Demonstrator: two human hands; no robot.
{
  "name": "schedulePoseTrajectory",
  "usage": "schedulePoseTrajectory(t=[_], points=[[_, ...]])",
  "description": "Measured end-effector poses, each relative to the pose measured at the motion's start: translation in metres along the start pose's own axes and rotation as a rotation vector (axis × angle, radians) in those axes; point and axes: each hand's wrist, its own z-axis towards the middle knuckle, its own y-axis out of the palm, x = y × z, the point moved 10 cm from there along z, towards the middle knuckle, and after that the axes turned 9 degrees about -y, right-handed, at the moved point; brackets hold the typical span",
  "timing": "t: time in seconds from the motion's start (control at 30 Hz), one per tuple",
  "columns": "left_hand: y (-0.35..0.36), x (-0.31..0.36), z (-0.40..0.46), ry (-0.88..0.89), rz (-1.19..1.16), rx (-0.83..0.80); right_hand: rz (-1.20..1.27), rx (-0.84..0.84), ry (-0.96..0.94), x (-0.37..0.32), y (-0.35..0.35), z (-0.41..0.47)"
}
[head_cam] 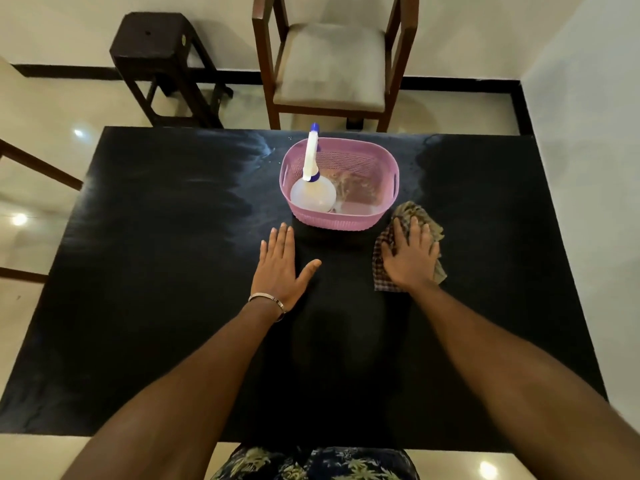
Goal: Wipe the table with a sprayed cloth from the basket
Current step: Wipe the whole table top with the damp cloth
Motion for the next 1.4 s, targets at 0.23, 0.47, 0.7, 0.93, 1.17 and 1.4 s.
schedulePoseTrajectory(t=[0.23, 0.47, 0.7, 0.93, 1.17, 1.4], points=[[0.001, 0.008, 0.01, 0.063, -0.048, -0.009, -0.008, -0.025, -0.258, -0.111, 0.049, -0.078], [-0.013, -0.005, 0.028, -0.017, -0.243, 0.016, 0.333, 0.073, -0.21, -0.133, 0.031, -0.079], [-0.041, -0.012, 0.054, -0.264, -0.82, 0.002, 1.214, 0.43, 0.35, -0.07, -0.025, -0.043], [-0.042, 0.004, 0.076, -0.443, -1.23, -0.089, 1.709, 0.175, 0.522, -0.081, -0.026, 0.002], [-0.017, 0.0, 0.095, -0.646, -1.311, -0.221, 1.794, 0.184, 0.598, -0.091, -0.029, 0.005], [-0.019, -0.019, 0.097, -0.724, -1.334, -0.194, 1.741, 0.176, 0.619, -0.107, -0.031, 0.007]])
